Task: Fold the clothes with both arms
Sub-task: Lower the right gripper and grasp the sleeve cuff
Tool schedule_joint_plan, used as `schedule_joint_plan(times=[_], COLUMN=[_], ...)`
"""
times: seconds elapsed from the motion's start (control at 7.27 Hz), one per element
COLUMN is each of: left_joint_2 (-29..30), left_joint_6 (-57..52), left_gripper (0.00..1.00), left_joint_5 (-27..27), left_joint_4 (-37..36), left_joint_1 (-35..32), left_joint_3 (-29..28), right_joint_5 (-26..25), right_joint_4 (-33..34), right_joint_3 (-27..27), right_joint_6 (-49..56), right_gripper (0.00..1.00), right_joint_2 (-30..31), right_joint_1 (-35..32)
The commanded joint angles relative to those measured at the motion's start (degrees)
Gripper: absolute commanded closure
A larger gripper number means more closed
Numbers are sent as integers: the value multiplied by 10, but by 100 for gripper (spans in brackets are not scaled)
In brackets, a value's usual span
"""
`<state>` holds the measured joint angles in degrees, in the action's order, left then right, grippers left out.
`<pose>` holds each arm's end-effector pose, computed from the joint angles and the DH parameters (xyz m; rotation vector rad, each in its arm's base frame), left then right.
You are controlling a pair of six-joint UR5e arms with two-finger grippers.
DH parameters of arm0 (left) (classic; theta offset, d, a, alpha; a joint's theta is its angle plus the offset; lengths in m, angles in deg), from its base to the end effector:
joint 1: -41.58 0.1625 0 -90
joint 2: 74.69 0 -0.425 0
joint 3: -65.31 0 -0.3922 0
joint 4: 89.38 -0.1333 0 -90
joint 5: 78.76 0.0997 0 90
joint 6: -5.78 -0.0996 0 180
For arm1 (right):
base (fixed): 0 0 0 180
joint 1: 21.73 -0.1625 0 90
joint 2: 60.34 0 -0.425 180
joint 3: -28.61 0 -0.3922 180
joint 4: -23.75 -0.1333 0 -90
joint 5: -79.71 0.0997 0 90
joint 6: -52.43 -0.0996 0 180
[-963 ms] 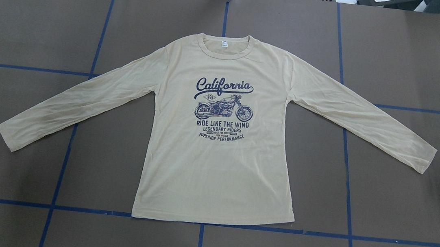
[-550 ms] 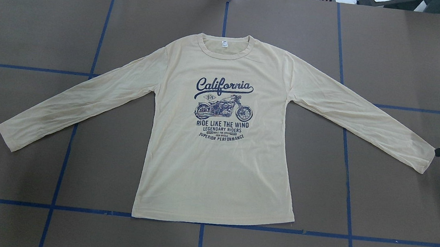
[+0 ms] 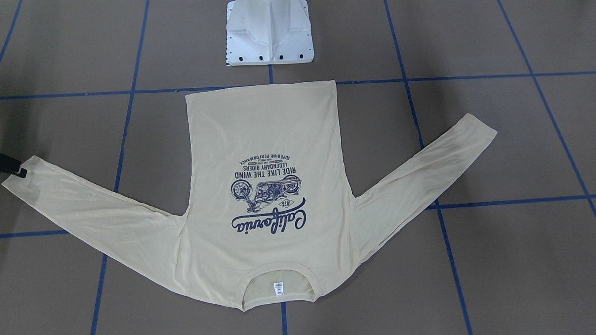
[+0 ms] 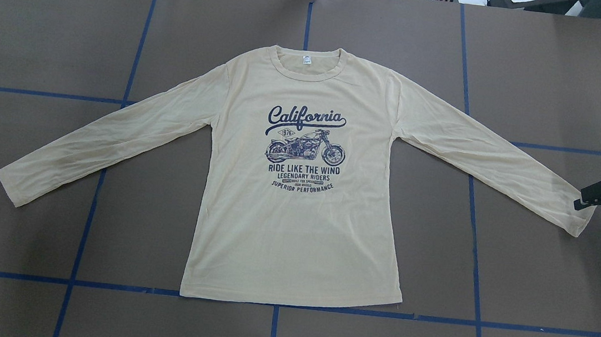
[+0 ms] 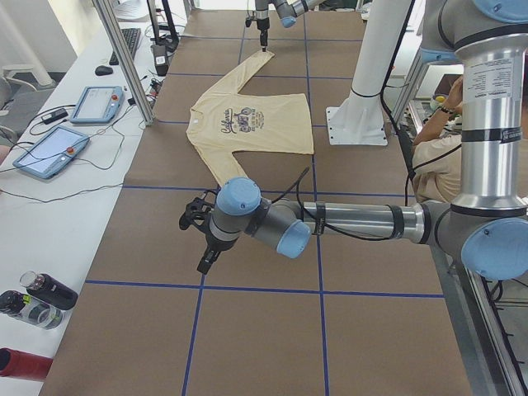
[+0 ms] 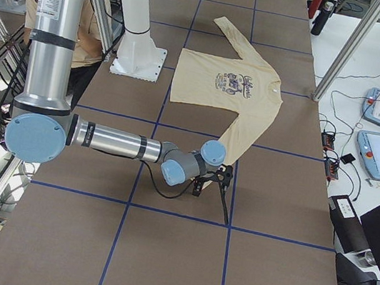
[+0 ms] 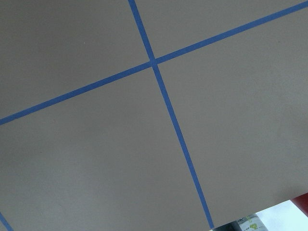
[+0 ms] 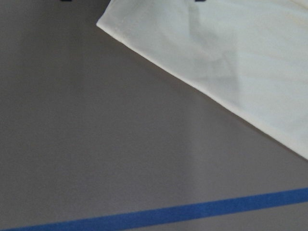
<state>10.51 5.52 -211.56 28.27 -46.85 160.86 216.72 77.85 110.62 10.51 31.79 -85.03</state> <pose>-0.0525 -0.4807 0.5977 0.4641 0.7371 0.2150 -0.1660 -0.4646 0.6739 -0.1039 -0.9039 0.0625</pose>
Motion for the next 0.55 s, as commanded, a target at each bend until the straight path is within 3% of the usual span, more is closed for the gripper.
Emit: schedule_joint_plan(times=[0.0,0.41], left_joint_2=[0,-2], left_joint_6=[0,-2], left_gripper=[0,0], left_joint_5=[0,0], left_joint_4=[0,2], left_joint_1=[-1,-1], left_joint_3=[0,0], right_joint_5=[-4,-26], right_joint_4=[0,0], right_joint_3=[-4,-4], right_joint_6=[-1,-1], right_gripper=[13,26], right_joint_2=[-3,-6], right_joint_1=[0,0])
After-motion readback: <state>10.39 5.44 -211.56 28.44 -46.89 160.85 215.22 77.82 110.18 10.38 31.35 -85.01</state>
